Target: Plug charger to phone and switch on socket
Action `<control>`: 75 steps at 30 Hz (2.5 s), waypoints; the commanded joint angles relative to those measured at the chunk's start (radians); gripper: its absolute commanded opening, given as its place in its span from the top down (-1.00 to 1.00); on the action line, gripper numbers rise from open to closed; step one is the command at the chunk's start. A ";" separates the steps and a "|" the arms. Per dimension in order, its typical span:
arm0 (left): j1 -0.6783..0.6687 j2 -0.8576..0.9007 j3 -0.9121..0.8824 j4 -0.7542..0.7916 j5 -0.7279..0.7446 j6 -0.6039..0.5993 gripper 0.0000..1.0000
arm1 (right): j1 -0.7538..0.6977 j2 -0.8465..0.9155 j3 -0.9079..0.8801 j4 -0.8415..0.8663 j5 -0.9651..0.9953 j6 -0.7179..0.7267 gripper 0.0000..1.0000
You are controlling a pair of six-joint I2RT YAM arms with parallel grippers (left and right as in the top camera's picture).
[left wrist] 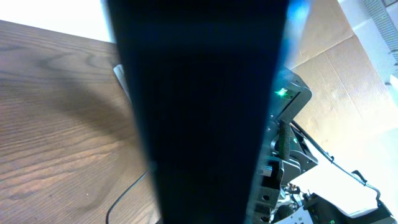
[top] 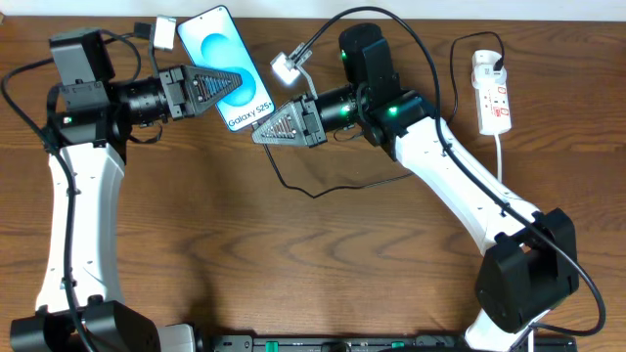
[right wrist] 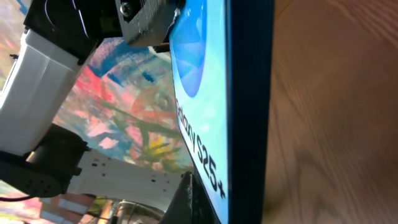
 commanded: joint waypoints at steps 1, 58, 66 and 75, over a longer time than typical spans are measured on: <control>-0.058 -0.011 -0.052 -0.077 0.120 0.081 0.85 | -0.026 -0.025 0.072 0.072 0.132 0.006 0.97; -0.058 -0.011 -0.052 -0.121 0.118 0.655 0.86 | -0.355 -0.064 0.072 -0.032 -0.259 -0.303 -0.99; -0.058 -0.011 -0.052 -0.057 0.118 0.331 0.86 | -0.383 -0.064 0.072 -0.033 -0.116 -0.137 -0.99; -0.101 -0.011 -0.052 0.250 0.097 -0.223 0.85 | -0.412 -0.066 0.074 -0.237 0.348 -0.061 -0.99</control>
